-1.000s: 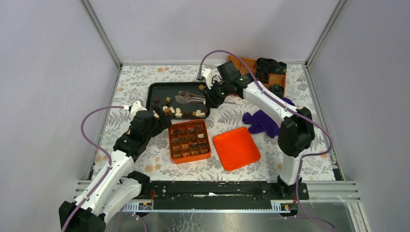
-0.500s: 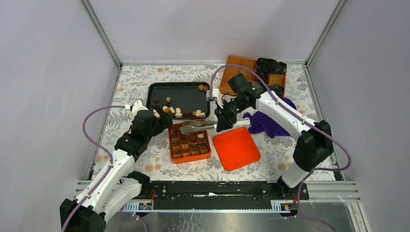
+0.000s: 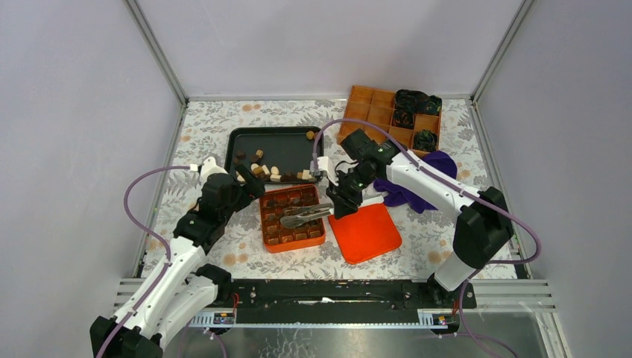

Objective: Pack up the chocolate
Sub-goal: Place the fake chocolate in the packing box.

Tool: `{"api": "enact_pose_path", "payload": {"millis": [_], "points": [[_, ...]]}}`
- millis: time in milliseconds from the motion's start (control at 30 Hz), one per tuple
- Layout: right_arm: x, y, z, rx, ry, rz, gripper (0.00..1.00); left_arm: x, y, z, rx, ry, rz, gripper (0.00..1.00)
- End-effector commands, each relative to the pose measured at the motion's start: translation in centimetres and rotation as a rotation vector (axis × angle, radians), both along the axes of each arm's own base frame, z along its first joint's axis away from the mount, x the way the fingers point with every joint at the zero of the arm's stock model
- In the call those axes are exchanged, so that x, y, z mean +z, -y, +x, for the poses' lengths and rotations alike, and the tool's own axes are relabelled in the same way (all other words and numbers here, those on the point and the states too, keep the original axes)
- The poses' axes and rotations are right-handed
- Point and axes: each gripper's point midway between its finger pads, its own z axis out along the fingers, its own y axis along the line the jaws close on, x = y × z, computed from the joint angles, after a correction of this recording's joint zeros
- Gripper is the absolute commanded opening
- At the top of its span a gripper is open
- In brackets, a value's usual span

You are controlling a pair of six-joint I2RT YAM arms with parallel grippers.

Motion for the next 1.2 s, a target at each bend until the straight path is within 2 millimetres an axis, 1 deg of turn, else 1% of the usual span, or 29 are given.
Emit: {"api": "enact_pose_path", "payload": {"millis": [0, 267, 467, 700, 933, 1167], "points": [[1.2, -1.2, 0.8, 0.02, 0.099, 0.028, 0.23, 0.3, -0.4, 0.2, 0.027, 0.032, -0.014, 0.99], [0.6, -2.2, 1.5, 0.011, 0.14, -0.006, 0.29, 0.7, -0.5, 0.3, 0.031, 0.038, -0.007, 0.99], [0.1, -2.9, 1.1, 0.03, 0.148, -0.021, 0.31, 0.6, -0.6, 0.2, 0.032, 0.034, -0.007, 0.99], [-0.3, -3.2, 1.8, 0.014, 0.173, -0.043, 0.38, 0.6, -0.6, 0.2, 0.034, 0.036, -0.01, 0.99], [-0.3, -3.4, 1.6, 0.019, 0.171, -0.045, 0.48, 0.5, -0.6, 0.2, 0.034, 0.034, -0.01, 0.99], [-0.2, -3.4, 1.4, 0.024, 0.17, -0.042, 0.51, 0.5, -0.5, 0.3, 0.033, 0.034, -0.011, 0.99]]}}
